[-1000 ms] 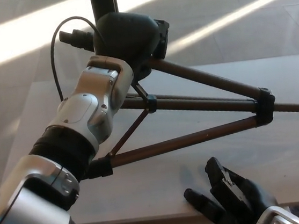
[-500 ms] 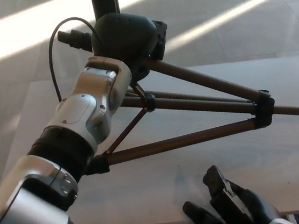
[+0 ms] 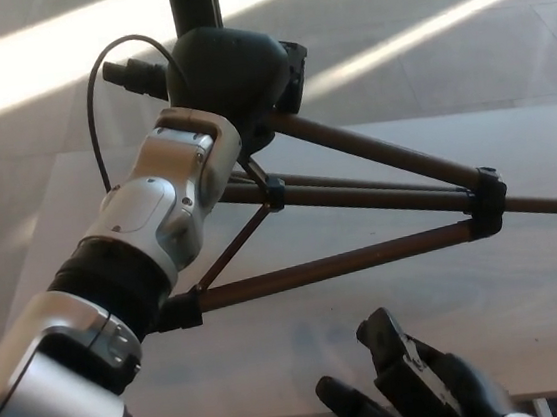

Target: Use both hands of the robot to pick up the tripod lying in the middle of the desk and make it stand upright on the desk

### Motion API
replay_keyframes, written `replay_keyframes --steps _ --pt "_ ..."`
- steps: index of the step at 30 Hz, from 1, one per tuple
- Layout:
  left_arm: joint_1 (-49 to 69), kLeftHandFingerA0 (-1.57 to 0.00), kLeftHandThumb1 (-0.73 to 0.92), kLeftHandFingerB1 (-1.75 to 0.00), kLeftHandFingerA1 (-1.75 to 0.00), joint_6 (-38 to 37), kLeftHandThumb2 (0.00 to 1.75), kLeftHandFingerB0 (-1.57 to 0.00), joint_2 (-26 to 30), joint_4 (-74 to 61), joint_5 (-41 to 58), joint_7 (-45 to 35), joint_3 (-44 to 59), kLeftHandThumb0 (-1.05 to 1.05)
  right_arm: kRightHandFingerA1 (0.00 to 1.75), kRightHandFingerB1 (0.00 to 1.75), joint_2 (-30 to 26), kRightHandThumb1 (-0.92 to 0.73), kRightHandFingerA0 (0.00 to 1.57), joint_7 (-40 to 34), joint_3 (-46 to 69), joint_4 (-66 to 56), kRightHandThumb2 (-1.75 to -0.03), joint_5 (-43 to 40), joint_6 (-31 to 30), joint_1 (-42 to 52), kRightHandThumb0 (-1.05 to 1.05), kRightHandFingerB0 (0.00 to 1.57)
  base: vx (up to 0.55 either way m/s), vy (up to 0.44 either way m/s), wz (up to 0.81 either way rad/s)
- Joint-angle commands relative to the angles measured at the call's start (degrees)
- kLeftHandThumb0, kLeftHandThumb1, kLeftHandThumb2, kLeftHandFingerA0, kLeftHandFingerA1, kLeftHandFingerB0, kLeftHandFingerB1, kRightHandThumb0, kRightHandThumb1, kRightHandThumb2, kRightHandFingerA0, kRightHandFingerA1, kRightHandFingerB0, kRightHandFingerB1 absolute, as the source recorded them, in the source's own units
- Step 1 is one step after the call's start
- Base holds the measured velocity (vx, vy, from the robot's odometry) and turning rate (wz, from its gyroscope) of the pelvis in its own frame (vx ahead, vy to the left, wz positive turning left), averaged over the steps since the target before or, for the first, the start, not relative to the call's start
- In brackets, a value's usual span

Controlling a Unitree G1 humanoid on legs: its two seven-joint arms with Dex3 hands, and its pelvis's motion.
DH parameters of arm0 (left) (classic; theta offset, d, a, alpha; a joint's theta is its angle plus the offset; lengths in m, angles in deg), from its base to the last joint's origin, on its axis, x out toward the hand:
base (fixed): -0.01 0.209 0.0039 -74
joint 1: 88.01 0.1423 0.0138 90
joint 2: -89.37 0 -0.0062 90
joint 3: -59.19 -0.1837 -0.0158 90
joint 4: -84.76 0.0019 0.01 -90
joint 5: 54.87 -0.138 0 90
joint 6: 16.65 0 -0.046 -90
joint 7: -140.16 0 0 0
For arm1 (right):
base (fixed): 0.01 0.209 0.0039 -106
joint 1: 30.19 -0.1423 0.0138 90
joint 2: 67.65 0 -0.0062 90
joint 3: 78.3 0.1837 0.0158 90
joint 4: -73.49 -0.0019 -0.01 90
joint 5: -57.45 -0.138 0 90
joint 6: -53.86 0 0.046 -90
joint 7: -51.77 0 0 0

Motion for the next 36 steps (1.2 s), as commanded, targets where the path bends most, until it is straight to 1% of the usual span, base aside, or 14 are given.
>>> replay_keyframes --steps 1,13,15,16,17,18,23,24,25,29,30,31,32,36 --pt "-1.1 -0.9 0.65 -1.25 -1.59 -0.6 0.91 -0.81 1.1 -1.4 -0.4 1.7 0.2 -0.21 0.58 0.4 6.7 -0.58 0.04 -5.0 2.2 0.6 -0.94 -6.2 5.3 -5.4 -0.78 0.0 0.0 0.0 0.0" --pt "-1.4 -0.97 0.61 -1.29 -1.68 -0.4 0.94 -0.8 1.1 -3.1 -0.6 2.4 0.3 -0.18 0.53 0.33 4.0 -0.57 0.0 -3.8 5.7 7.1 -0.94 -5.1 9.7 -10.4 -0.7 0.04 0.0 0.0 0.0" --pt "-1.3 -0.94 0.63 -1.18 -1.56 -0.7 0.97 -0.85 1.2 -3.6 -0.5 2.7 0.5 -0.24 0.53 0.33 3.4 -0.57 0.0 -3.3 6.0 8.2 -0.95 -4.6 9.7 -10.3 -0.67 0.07 0.0 0.0 0.0" --pt "-1.3 -0.94 0.63 -1.16 -1.57 -0.9 0.96 -0.85 1.4 -3.7 -0.6 2.9 0.5 -0.23 0.51 0.23 3.4 -0.78 0.04 -3.0 5.9 8.7 -0.67 -4.3 9.8 -9.9 -0.66 0.1 0.0 0.0 0.0" --pt "-1.5 -1.15 0.56 -1.07 -1.3 -0.6 1.09 -0.87 1.5 -3.9 -0.4 2.4 0.7 -0.24 0.49 0.27 3.2 -0.58 0.0 -2.3 5.7 9.3 -0.97 -3.8 9.8 -9.4 -0.68 0.03 0.0 0.0 0.0" --pt "-1.6 -0.91 0.64 -1.21 -1.64 -0.6 0.94 -0.79 1.6 -4.2 0.0 1.8 1.1 -0.2 0.5 0.22 2.9 -0.78 0.05 -1.7 5.3 10.2 -0.67 -2.9 9.6 -9.0 -0.66 0.09 0.0 0.0 0.0" --pt "-1.8 -0.91 0.63 -1.18 -1.62 -0.6 0.95 -0.8 1.7 -4.7 0.0 1.5 1.1 -0.2 0.53 0.34 2.7 -0.57 0.01 -2.5 4.7 11.8 -0.94 -0.9 9.4 -8.7 -0.71 0.08 0.0 0.0 0.0" --pt "-1.8 -0.92 0.63 -1.18 -1.59 -0.4 0.95 -0.81 1.7 -4.8 0.1 1.4 1.2 -0.21 0.54 0.3 2.3 -0.78 0.06 -2.4 4.1 12.6 -0.63 0.4 9.0 -8.4 -0.68 0.11 0.0 0.0 0.0" --pt "-1.9 -0.92 0.63 -1.21 -1.62 -0.6 0.95 -0.81 1.7 -5.0 0.2 1.5 1.4 -0.21 0.54 0.41 2.2 -0.58 0.0 -1.3 3.8 13.8 -0.96 1.3 9.0 -7.9 -0.71 0.09 0.0 0.0 0.0" --pt "-2.1 -1.18 0.55 -1.1 -1.32 -0.7 1.1 -0.9 1.6 -5.2 0.2 1.9 1.6 -0.26 0.54 0.38 2.6 -0.59 0.0 0.2 4.4 16.2 -0.95 2.5 9.7 -7.8 -0.78 0.08 0.0 0.0 0.0" --pt "-2.2 -0.93 0.61 -1.27 -1.67 -0.7 0.97 -0.79 1.7 -5.4 0.1 1.9 1.5 -0.21 0.54 0.34 2.7 -0.59 0.0 0.6 5.0 17.0 -0.93 2.8 10.2 -8.1 -0.8 0.07 0.0 0.0 0.0" --pt "-2.3 -1.16 0.55 -1.04 -1.29 -0.8 1.1 -0.88 1.8 -5.7 0.1 1.7 1.6 -0.24 0.51 0.3 2.9 -0.58 0.0 1.1 5.7 18.0 -0.95 3.1 10.8 -8.7 -0.72 0.08 0.0 0.0 0.0" --pt "-2.2 -0.91 0.59 -1.27 -1.67 -0.6 0.99 -0.79 1.8 -5.9 0.0 1.6 1.6 -0.2 0.5 0.27 2.8 -0.58 0.0 1.4 5.9 18.5 -0.96 3.2 10.9 -9.1 -0.72 0.06 0.0 0.0 0.0" --pt "-1.8 -0.9 0.6 -1.31 -1.7 -0.5 0.96 -0.77 1.3 -6.4 0.3 0.8 1.5 -0.2 0.48 0.27 2.4 -0.57 0.02 4.0 6.9 20.1 -0.94 5.7 12.3 -10.2 -0.75 0.09 0.0 0.0 0.0"
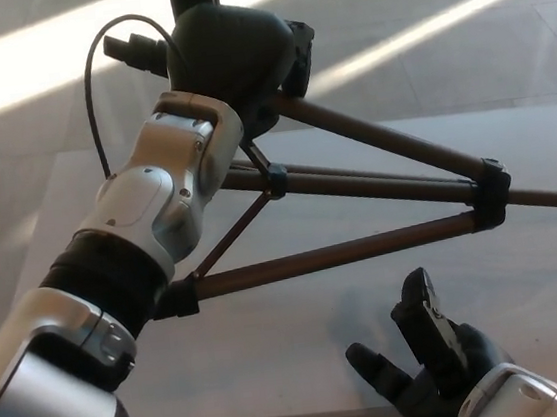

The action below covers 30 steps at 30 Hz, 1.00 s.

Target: Use both hands of the robot to pick up the tripod lying in the middle of the desk and make it stand upright on the desk

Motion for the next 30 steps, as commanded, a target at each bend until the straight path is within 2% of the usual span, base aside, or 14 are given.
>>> replay_keyframes --steps 1,2,3,4,5,6,7,8,13,14,16,22,26,30 --pt "-1.4 -0.97 0.59 -1.27 -1.66 -0.4 0.93 -0.82 0.3 -2.2 0.5 0.7 1.0 -0.17 0.48 0.25 2.1 -0.74 0.04 4.4 1.5 2.3 -0.62 5.0 3.4 -2.1 -0.7 0.13 0.0 0.0 0.0" --pt "-1.1 -0.93 0.62 -1.19 -1.62 -0.2 0.94 -0.81 0.1 -2.6 0.6 0.4 1.0 -0.21 0.48 0.37 2.0 -0.58 0.03 4.7 2.0 3.0 -0.93 5.4 3.7 -3.0 -0.74 0.08 0.0 0.0 0.0" --pt "-0.8 -0.97 0.59 -1.17 -1.6 -0.2 0.95 -0.86 0.0 -2.9 0.7 0.6 1.2 -0.22 0.48 0.37 2.0 -0.58 0.03 4.7 2.6 3.8 -0.93 6.0 4.0 -4.4 -0.75 0.08 0.0 0.0 0.0" --pt "-0.5 -0.96 0.6 -1.13 -1.51 -0.2 0.96 -0.88 0.0 -3.2 0.7 0.6 1.1 -0.24 0.48 0.26 1.6 -0.73 0.05 5.6 3.1 5.2 -0.63 7.2 4.8 -6.4 -0.74 0.14 0.0 0.0 0.0" --pt "-0.4 -0.96 0.6 -1.13 -1.51 -0.2 0.96 -0.88 0.0 -3.4 0.7 0.5 1.2 -0.24 0.48 0.26 1.7 -0.73 0.05 5.8 3.3 5.4 -0.63 7.6 4.8 -6.8 -0.74 0.14 0.0 0.0 0.0" --pt "0.1 -0.96 0.59 -1.21 -1.59 0.1 0.93 -0.87 0.0 -3.8 0.5 1.3 1.2 -0.21 0.48 0.35 1.5 -0.59 0.01 6.6 4.5 6.9 -0.97 7.4 5.4 -9.0 -0.74 0.04 0.0 0.0 0.0" --pt "0.2 -0.96 0.59 -1.21 -1.59 0.2 0.93 -0.87 0.0 -4.0 0.4 1.2 1.2 -0.21 0.48 0.35 1.7 -0.59 0.01 6.8 4.8 7.0 -0.97 7.7 5.2 -9.1 -0.74 0.04 0.0 0.0 0.0" --pt "0.4 -0.98 0.6 -1.12 -1.5 0.3 0.96 -0.9 0.0 -4.1 0.2 1.4 1.1 -0.24 0.46 0.28 1.7 -0.76 0.04 7.6 5.3 7.7 -0.62 8.0 5.6 -10.2 -0.72 0.12 0.0 0.0 0.0" --pt "1.5 -0.94 0.62 -1.22 -1.64 1.8 0.89 -0.83 -0.1 -5.5 -0.2 -0.5 0.7 -0.19 0.44 0.24 2.2 -0.74 0.06 8.2 8.4 10.8 -0.63 9.2 5.8 -15.2 -0.71 0.14 0.0 0.0 0.0" --pt "1.7 -0.91 0.61 -1.38 -1.7 1.8 0.87 -0.78 -0.2 -5.7 -0.1 -0.5 0.7 -0.2 0.48 0.31 2.2 -0.59 0.03 8.3 8.5 11.1 -0.94 9.8 5.8 -15.8 -0.77 0.08 0.0 0.0 0.0" --pt "2.2 -0.89 0.61 -1.42 -1.72 2.2 0.84 -0.77 -0.2 -6.1 -0.3 -0.4 0.6 -0.2 0.45 0.28 2.1 -0.59 0.02 9.1 8.8 12.4 -0.95 11.3 5.7 -17.4 -0.77 0.09 0.0 0.0 0.0" --pt "2.8 -1.01 0.58 -1.31 -1.66 2.6 0.84 -0.71 -0.8 -6.1 -0.4 -0.1 0.3 -0.14 0.29 0.26 4.6 -0.55 0.0 10.0 11.2 14.1 -0.91 10.6 6.2 -17.5 -0.76 0.03 0.0 0.0 0.0" --pt "3.0 -0.86 0.56 -1.43 -1.75 3.5 0.82 -0.74 -0.8 -6.6 -0.4 -1.2 0.4 -0.18 0.2 0.16 5.4 -0.55 0.0 11.6 11.5 15.3 -0.88 11.3 6.3 -16.4 -0.81 0.09 0.0 0.0 0.0" --pt "2.9 -0.92 0.57 -1.23 -1.64 2.1 0.91 -0.81 -0.7 -6.0 -0.9 0.3 0.0 -0.16 0.17 0.08 4.9 -0.55 0.0 14.3 11.0 16.8 -0.88 12.5 5.7 -14.5 -0.83 0.04 0.0 0.0 0.0"
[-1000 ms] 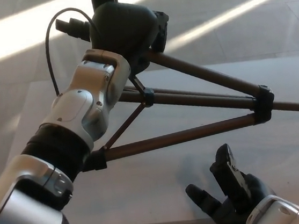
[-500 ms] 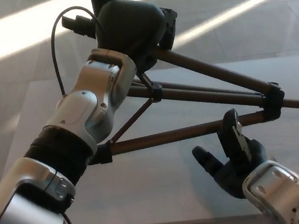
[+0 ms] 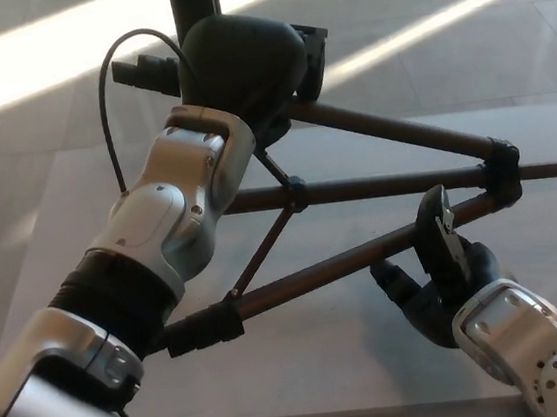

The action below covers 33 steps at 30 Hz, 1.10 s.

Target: Use both hands of the robot to pick up the tripod lying in the middle of the desk and make it stand upright on the desk

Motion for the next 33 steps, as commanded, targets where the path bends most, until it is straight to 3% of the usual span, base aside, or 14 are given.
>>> replay_keyframes --steps 1,9,10,11,12,14,19,23,24,25,26,28,31,33 --pt "-0.5 -0.93 0.57 -1.2 -1.62 -0.6 0.92 -0.83 0.2 -0.3 -0.8 2.0 -0.1 -0.18 0.17 0.09 2.4 -0.55 0.0 4.4 0.3 1.7 -0.88 1.9 0.7 1.2 -0.83 0.02 0.0 0.0 0.0" --pt "0.1 -0.89 0.59 -1.34 -1.72 -0.6 0.94 -0.78 0.6 -1.8 0.4 0.5 1.0 -0.2 0.12 0.0 1.4 -0.53 0.0 9.1 0.6 6.8 -0.83 2.9 0.4 -0.7 -0.91 0.0 0.0 0.0 0.0" --pt "0.0 -0.9 0.6 -1.37 -1.73 -0.9 0.94 -0.78 0.2 -1.3 0.3 0.9 0.7 -0.2 0.0 0.0 1.2 -0.62 0.0 9.6 1.0 7.1 -0.59 2.6 0.2 -0.7 -0.7 0.0 0.0 0.0 0.0" --pt "-0.4 -0.9 0.6 -1.37 -1.73 -1.3 0.94 -0.78 -0.4 -0.5 0.1 1.5 0.4 -0.2 0.0 0.0 0.9 -0.62 0.0 10.4 1.8 7.4 -0.59 2.0 -0.1 -0.6 -0.7 0.0 0.0 0.0 0.0" --pt "-0.5 -0.92 0.59 -1.32 -1.69 -1.4 0.92 -0.8 -0.4 -0.3 0.0 1.8 0.3 -0.2 0.02 0.0 0.5 -0.53 0.0 11.0 2.3 8.3 -0.8 1.4 -0.9 -1.2 -0.97 0.0 0.0 0.0 0.0" --pt "-0.7 -0.93 0.6 -1.27 -1.67 -1.3 0.89 -0.81 -0.5 -0.2 -0.1 1.4 0.3 -0.2 0.22 0.0 -0.8 -0.46 0.02 12.1 3.8 10.9 -0.76 0.1 -3.5 -3.2 -0.75 0.0 0.0 0.0 0.0" --pt "-0.6 -0.91 0.61 -1.35 -1.72 -1.1 0.91 -0.78 -1.0 -0.3 -0.1 1.5 0.4 -0.21 0.55 0.0 -1.6 -0.47 0.08 13.8 5.8 14.6 -0.76 2.7 -1.8 -7.0 -0.77 0.0 0.0 0.0 0.0" --pt "-0.3 -0.91 0.6 -1.38 -1.75 -1.2 0.92 -0.77 -1.0 -0.7 0.1 1.7 0.6 -0.2 0.54 0.07 -2.5 -0.62 0.0 15.7 6.5 17.2 -0.58 4.6 -0.1 -10.6 -0.62 0.0 0.0 0.0 0.0" --pt "-0.1 -0.9 0.62 -1.4 -1.75 -0.9 0.89 -0.76 -0.8 -1.1 -0.2 1.3 0.5 -0.21 0.48 0.04 -3.1 -0.52 0.0 16.2 6.8 18.0 -0.8 4.9 0.0 -12.1 -0.66 0.0 0.0 0.0 0.0" --pt "0.0 -0.9 0.62 -1.4 -1.75 -0.7 0.89 -0.76 -0.7 -1.2 -0.3 1.1 0.5 -0.21 0.48 0.04 -3.3 -0.52 0.0 16.6 7.0 18.6 -0.8 5.2 0.0 -12.9 -0.66 0.0 0.0 0.0 0.0" --pt "-0.1 -0.89 0.62 -1.43 -1.75 -0.6 0.91 -0.73 -0.6 -1.3 -0.6 0.9 0.4 -0.21 0.64 0.11 -3.8 -0.66 0.05 17.0 7.1 19.4 -0.59 5.5 -0.2 -13.8 -0.57 0.0 0.0 0.0 0.0" --pt "-0.1 -0.89 0.62 -1.43 -1.75 -0.3 0.91 -0.73 -0.5 -1.5 -0.9 0.6 0.2 -0.21 0.64 0.11 -4.6 -0.66 0.05 18.0 7.3 21.0 -0.59 6.2 -0.4 -15.4 -0.57 0.0 0.0 0.0 0.0" --pt "0.0 -0.91 0.61 -1.15 -1.62 -0.4 0.87 -0.82 -0.1 -1.4 -1.0 0.8 0.3 -0.22 0.63 0.33 -4.7 -0.8 0.25 18.0 6.3 21.5 -0.64 9.9 3.0 -17.8 -0.38 0.1 0.0 0.0 0.0" --pt "0.1 -0.95 0.6 -1.24 -1.67 -0.2 0.84 -0.79 -0.1 -1.4 -1.3 1.3 0.1 -0.16 0.67 0.47 -4.5 -0.86 0.51 17.0 6.7 21.8 -0.66 10.5 3.0 -18.3 -0.31 0.37 0.0 0.0 0.0"
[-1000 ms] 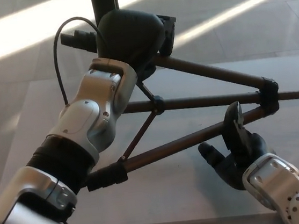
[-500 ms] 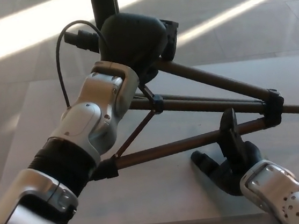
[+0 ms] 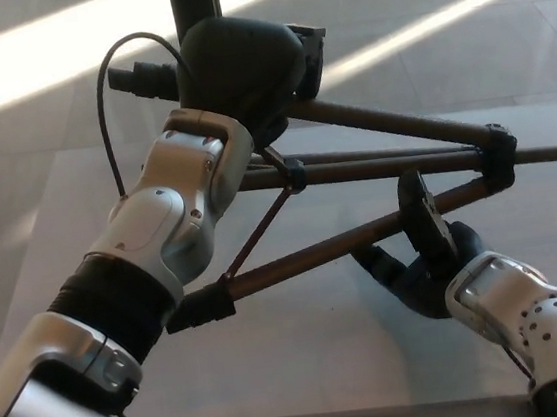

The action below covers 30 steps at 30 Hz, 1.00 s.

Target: Use both hands of the robot to pick up the tripod lying in the middle of the desk and make it stand upright on the desk

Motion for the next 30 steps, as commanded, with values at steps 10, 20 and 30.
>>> replay_keyframes --steps 10,20,30 --pt "0.0 -0.93 0.62 -1.26 -1.65 -0.9 0.82 -0.77 -0.3 -0.5 0.1 -0.3 -0.7 -0.21 1.51 1.17 0.4 -0.81 1.02 2.9 0.7 1.0 -0.77 8.1 5.7 -4.2 -0.29 0.79 0.0 0.0 0.0" --pt "0.1 -0.85 0.58 -1.43 -1.75 -0.9 0.8 -0.73 -0.4 -0.1 0.2 0.4 -0.8 -0.2 1.75 1.64 2.2 -0.65 1.05 -1.1 2.8 3.1 -1.18 11.6 9.8 -5.5 -0.17 0.83 0.0 0.0 0.0" --pt "1.7 -0.9 0.49 -1.5 -1.75 -1.1 0.85 -0.74 0.2 0.5 0.5 2.8 -0.8 -0.16 1.75 1.57 0.9 -0.56 1.02 -1.5 -4.4 -2.7 -1.2 24.9 20.3 -4.4 -0.2 0.85 0.0 0.0 0.0"
